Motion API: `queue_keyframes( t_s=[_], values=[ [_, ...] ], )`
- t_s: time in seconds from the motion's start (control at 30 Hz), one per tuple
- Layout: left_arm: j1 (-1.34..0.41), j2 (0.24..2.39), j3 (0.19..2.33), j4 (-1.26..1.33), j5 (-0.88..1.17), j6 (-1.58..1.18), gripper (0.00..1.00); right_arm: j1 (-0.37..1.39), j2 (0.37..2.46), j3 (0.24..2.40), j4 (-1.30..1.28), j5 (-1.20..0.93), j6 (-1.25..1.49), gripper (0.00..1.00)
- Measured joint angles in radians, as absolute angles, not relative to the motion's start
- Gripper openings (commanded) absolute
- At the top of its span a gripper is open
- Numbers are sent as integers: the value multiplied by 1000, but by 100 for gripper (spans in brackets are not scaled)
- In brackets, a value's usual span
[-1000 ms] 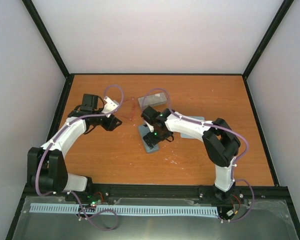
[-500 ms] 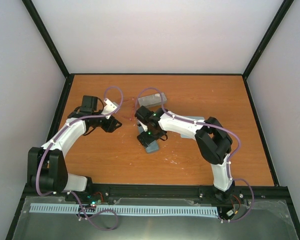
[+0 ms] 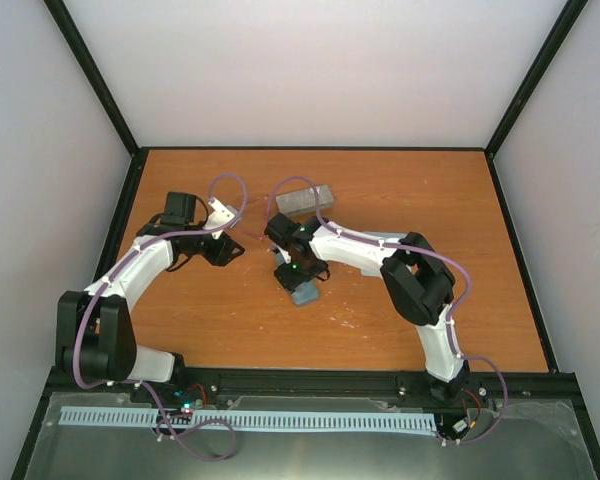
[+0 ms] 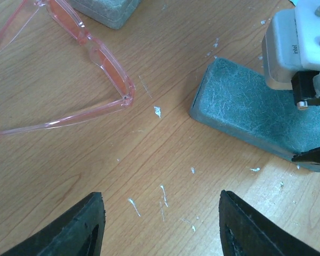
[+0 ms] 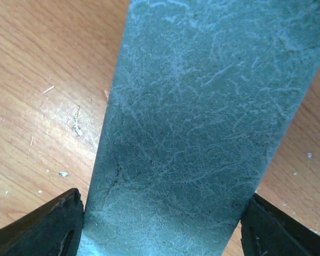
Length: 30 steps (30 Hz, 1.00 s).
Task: Organize the sunglasses
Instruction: Pick up the sunglasses case from the center of the board.
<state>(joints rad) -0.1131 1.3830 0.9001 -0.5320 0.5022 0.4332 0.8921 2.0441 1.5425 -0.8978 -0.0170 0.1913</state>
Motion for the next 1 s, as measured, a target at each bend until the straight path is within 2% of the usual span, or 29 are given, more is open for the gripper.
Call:
queue_keyframes(
  t_s=[0.1,0.2,0.23,0.3,0.53,0.8,0.87,1.0],
  values=[
    [-113,1383,896,-528,502,435,59,892,2049,1556,-905,-12,199,66],
    [-113,1386,894,-525,502,437,59,892,2050,1575,-905,-11,199,65],
    [-113,1387,894,-524,502,437,59,892,2051,1578,-905,-11,198,67],
    [-113,1389,894,-523,502,437,59,893,2056,1580,-908,-11,199,80],
    [-113,1390,894,-523,503,437,59,900,2093,1582,-933,-6,196,83],
    [-113,1390,888,-521,510,437,59,911,2114,1617,-965,21,192,62],
    [-113,1390,885,-520,511,437,59,912,2114,1622,-971,23,189,51],
    [-113,1393,877,-520,527,439,59,912,2114,1624,-971,22,190,47]
  ],
)
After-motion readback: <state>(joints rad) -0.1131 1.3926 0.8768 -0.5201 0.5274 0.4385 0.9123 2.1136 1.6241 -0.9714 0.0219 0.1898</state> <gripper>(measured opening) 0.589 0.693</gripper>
